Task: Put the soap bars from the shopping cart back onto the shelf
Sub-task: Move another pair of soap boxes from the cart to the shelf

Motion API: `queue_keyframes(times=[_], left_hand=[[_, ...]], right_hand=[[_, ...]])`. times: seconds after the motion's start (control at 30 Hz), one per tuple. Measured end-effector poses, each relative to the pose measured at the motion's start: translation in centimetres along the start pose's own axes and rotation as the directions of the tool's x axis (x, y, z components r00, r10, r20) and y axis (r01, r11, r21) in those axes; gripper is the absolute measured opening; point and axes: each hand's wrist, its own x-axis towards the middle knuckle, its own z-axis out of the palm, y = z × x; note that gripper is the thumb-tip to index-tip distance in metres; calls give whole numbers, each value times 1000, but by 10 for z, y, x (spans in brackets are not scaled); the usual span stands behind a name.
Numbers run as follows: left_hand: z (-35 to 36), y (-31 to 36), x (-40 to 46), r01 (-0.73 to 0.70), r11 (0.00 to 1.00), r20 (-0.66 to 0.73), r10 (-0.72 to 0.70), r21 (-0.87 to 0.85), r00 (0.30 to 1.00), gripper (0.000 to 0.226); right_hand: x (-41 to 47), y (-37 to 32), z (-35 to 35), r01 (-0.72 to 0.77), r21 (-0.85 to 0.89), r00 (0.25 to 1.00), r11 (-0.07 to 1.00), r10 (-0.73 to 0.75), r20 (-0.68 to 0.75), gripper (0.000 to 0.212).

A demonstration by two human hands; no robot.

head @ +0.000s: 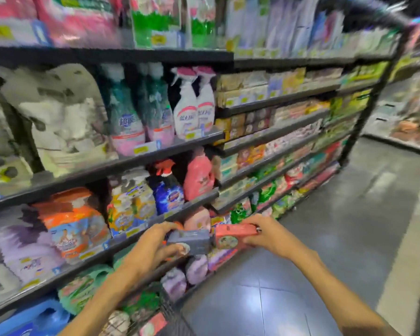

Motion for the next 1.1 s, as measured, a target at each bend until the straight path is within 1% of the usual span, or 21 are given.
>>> queue_keyframes(times=[0.07,0.13,0.23,0.3,0.47,0.63,0.73,0.87,1.1], left_hand=[[15,31,32,-56,998,3,56,21,998,44],[33,64,62,-97,995,29,97,-10,995,40],[65,115,107,-163,986,43,165,-42,985,39],[88,149,135,-194,978,34,197,-73,980,36],[148,216,206,-235,965,32,240,-117,970,31],[190,275,274,-305,947,23,309,-102,951,37],[210,299,319,-339,935,42,345,-103,938,38],[236,316,386,-361,930,37,364,-70,931,35],[269,319,516,-365,927,16,368,-80,930,34]], right_hand=[[-14,23,-34,-18,28,997,999,20,-68,32],[-27,49,-68,-35,37,991,999,40,-130,34],[-45,91,-124,-64,6,983,998,64,-173,38],[-55,120,-160,-69,0,977,998,68,-201,37],[-79,197,-240,-112,-5,955,994,106,-276,36],[-89,265,-298,-152,34,924,988,154,-349,50],[-84,294,-329,-193,35,907,980,192,-374,47],[-65,334,-365,-226,68,888,972,234,-395,44],[22,406,-437,-208,57,892,977,213,-398,49]])
